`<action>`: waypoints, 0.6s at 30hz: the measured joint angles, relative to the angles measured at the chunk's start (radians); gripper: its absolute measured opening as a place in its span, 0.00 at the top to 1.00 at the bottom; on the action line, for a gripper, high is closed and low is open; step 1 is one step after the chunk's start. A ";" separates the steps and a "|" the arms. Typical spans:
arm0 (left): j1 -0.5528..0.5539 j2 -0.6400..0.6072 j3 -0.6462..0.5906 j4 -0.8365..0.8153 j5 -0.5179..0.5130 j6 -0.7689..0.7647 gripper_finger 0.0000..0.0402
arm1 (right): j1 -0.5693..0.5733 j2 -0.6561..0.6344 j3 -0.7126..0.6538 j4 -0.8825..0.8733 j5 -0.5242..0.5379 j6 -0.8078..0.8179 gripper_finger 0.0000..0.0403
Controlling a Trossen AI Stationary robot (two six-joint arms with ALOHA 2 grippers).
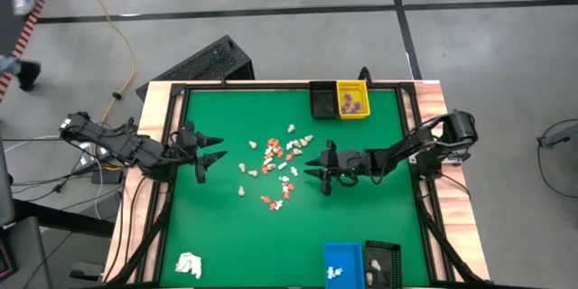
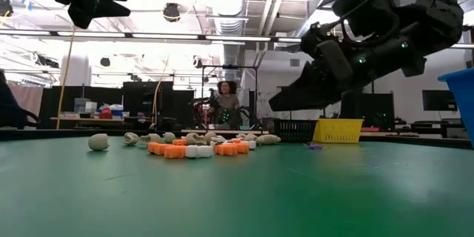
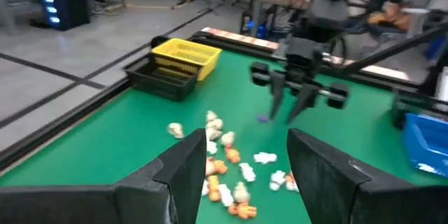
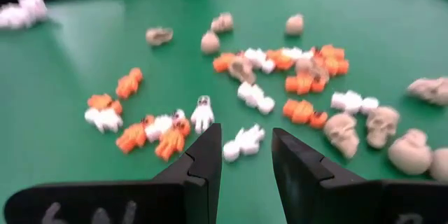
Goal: Sort Halloween decoration
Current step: Put the violet spider toy into the yellow basket
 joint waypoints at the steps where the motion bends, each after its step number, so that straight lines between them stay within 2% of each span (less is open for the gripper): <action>1: 0.000 0.000 -0.002 0.003 0.007 0.000 0.53 | 0.000 0.000 -0.006 0.011 0.005 0.000 0.70; 4: 0.000 0.000 -0.002 0.002 0.026 0.001 0.53 | 0.000 -0.006 -0.023 0.008 0.042 0.014 0.70; 11: 0.000 0.000 -0.002 0.004 0.029 0.016 0.53 | 0.000 0.001 -0.054 -0.038 0.050 0.037 0.70; 18: 0.000 0.003 -0.002 0.003 0.029 0.016 0.53 | 0.002 -0.001 -0.103 -0.064 0.170 0.053 0.70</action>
